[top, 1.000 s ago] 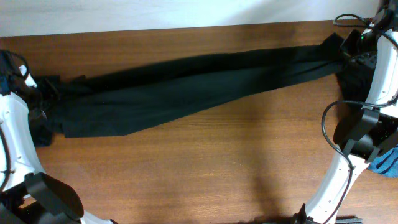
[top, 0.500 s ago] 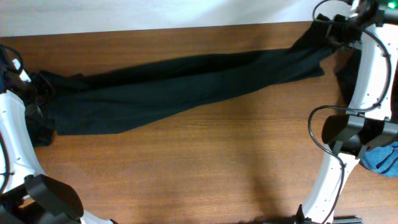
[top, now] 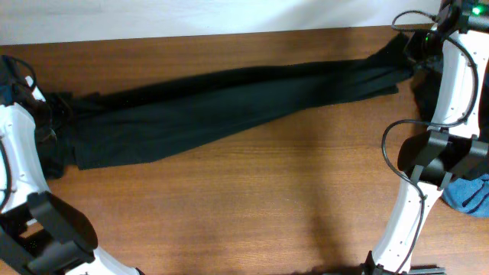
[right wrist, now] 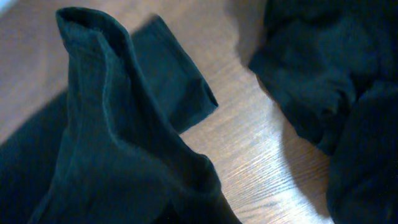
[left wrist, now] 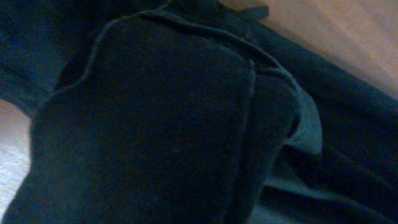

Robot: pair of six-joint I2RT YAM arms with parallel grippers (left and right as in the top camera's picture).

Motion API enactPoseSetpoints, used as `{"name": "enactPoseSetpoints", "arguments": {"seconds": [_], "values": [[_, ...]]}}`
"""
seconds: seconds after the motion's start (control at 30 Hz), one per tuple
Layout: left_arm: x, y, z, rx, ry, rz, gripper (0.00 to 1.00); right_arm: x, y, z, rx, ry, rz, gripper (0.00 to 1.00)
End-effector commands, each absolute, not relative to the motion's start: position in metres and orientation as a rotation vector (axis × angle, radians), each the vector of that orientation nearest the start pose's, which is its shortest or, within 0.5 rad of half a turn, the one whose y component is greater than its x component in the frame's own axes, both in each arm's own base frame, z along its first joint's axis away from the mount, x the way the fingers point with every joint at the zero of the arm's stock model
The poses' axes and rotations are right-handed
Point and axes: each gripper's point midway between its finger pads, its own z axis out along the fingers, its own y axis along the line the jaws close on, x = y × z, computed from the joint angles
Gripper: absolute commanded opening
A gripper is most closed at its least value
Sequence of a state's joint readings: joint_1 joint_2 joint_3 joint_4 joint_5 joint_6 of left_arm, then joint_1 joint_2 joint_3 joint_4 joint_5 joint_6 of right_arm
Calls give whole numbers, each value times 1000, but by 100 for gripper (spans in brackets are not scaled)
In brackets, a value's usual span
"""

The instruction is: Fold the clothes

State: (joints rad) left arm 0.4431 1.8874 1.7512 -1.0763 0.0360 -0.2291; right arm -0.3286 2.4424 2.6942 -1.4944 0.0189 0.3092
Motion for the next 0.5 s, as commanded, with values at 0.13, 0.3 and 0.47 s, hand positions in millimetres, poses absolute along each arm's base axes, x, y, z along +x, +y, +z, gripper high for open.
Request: {"name": "enactPoseSetpoints", "arguments": {"seconds": [0.13,0.3,0.47], "values": [[412,203,168,-925,2552,74,0,487,-219,142,1055,2637,-80,4],[422,207,173,-914,2506,79,1,496,-216,129,1046,2638,-75,4],[428,213,173,-910,2482,99,0,497,-217,115,1129,2628,-68,4]]}}
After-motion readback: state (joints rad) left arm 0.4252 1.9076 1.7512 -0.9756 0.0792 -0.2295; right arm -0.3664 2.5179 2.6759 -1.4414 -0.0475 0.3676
